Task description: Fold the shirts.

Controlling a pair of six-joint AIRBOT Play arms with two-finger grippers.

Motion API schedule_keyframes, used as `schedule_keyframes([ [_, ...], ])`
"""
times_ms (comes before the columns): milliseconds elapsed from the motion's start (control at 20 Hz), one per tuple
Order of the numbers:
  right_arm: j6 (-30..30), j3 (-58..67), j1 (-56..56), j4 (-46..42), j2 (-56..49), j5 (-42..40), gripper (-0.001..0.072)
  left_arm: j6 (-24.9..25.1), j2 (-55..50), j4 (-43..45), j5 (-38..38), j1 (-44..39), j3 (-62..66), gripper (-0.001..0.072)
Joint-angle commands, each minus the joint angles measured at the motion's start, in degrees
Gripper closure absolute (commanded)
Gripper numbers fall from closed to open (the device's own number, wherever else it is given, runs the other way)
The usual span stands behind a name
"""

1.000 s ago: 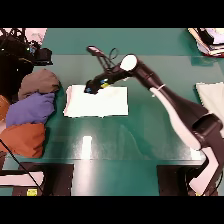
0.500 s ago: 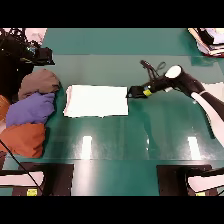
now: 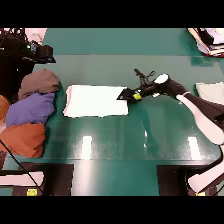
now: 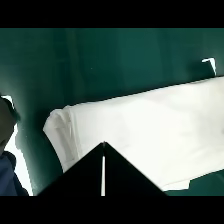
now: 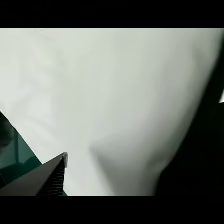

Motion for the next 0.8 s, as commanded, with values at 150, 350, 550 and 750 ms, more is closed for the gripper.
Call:
schedule_keyframes([
  [150,-0.5,10.4,4.85,0.22,-6.47,1.29,0.0677,-0.02,0.0,-3.17,0.52,-0.09,-0.02,0.0684],
  [350,0.2,11.02,-0.46,-4.26,-0.81,0.83,0.0694,-0.2,0.07,-3.17,2.62,-3.74,-0.02,0.0685],
  [550,3.34,11.02,-13.6,-14.71,8.85,4.76,0.0694,0.0,0.04,-3.17,2.95,-10.84,-0.02,0.0684],
  [750,3.34,11.02,-31.41,-20.61,17.18,9.2,0.0694,-0.02,0.04,-3.17,4.0,-15.93,-0.02,0.0684],
])
